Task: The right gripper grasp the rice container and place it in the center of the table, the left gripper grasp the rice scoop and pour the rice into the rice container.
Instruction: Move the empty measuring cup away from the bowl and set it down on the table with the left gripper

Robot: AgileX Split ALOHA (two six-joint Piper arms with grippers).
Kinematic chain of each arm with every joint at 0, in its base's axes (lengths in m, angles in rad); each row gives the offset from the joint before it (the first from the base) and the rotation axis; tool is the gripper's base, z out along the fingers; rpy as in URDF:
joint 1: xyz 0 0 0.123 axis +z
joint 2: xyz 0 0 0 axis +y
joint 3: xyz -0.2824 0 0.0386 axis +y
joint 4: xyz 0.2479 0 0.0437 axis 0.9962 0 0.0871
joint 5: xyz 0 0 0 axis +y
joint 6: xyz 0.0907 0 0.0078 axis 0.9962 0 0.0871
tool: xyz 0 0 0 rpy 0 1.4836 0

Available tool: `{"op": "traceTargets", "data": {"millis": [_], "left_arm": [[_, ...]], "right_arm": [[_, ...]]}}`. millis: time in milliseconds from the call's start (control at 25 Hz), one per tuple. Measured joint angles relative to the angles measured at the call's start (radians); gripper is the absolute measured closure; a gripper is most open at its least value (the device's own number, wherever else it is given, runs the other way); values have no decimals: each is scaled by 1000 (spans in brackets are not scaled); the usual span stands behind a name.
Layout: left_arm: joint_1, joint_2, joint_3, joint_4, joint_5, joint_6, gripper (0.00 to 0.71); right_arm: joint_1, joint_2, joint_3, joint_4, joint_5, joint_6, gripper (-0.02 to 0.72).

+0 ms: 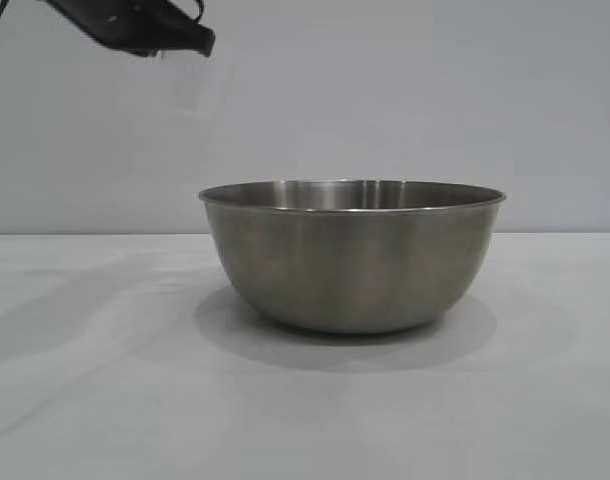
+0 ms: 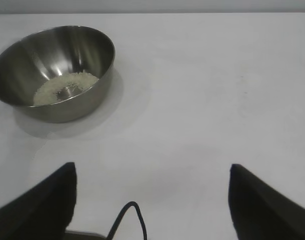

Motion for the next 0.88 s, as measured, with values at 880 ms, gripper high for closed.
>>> {"op": "traceTargets", "data": {"millis": [880], "left_arm": [[12,-2,466,430,-407,-616,710]], "right_arm": [[0,0,0,0,0,0,135]]}}
